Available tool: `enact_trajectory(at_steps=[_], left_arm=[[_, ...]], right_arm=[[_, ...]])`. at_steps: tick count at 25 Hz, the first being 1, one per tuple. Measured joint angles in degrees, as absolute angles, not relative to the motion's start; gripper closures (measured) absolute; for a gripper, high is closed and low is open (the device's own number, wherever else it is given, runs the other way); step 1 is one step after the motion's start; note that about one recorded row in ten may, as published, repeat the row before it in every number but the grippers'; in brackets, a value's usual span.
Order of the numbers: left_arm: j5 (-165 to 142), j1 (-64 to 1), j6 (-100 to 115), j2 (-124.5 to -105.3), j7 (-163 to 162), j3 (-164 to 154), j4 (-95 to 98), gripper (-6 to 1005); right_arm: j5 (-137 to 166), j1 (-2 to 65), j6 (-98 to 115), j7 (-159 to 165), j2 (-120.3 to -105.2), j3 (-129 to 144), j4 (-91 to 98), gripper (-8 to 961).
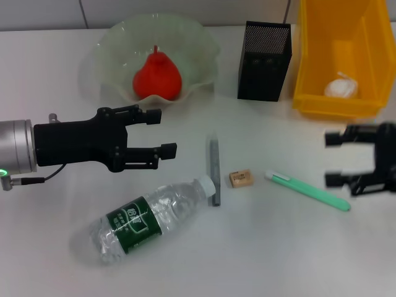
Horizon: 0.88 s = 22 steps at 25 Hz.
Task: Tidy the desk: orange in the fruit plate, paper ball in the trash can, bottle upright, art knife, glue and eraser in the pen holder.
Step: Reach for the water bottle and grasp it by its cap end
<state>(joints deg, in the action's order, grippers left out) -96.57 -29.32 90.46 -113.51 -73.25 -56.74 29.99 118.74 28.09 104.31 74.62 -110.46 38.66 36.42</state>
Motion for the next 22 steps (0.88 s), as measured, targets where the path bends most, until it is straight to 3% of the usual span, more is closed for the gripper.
enact_trajectory(at_steps=[2, 6, 7, 10, 16, 22], left_arm=[[-98.0, -29.3, 89.5, -113.45, -75.1, -56.7, 31.7, 156], [-98.1, -30.3, 89.4, -114.85, -81.6, -57.0, 37.6, 169], [-98.2, -31.9, 89.7, -116.07, -87.6, -57.9, 43.0, 182], [-99.1, -33.6, 90.1, -116.63, -93.0, -58.8, 46.9, 221], [-117.0, -45.7, 95.2, -116.74, -121.6, -59.7, 56.3, 299], [-132.2, -53.3, 98.4, -118.99, -133.3, -62.6, 57.6, 349]], right_arm=[[122.5, 27.4, 102.0, 72.0, -112.42, 38.5, 38.3, 113], [123.3, 27.2, 101.1, 71.4, -113.09, 38.3, 38.9, 114], [123.2, 27.2, 101.0, 71.4, -112.98, 37.9, 38.7, 114], [123.1, 27.2, 101.0, 71.4, -112.92, 37.5, 38.6, 114], [123.2, 27.2, 100.9, 71.5, -112.86, 37.3, 38.5, 114], [123.0, 27.6, 99.9, 71.7, -112.61, 36.7, 38.5, 114]])
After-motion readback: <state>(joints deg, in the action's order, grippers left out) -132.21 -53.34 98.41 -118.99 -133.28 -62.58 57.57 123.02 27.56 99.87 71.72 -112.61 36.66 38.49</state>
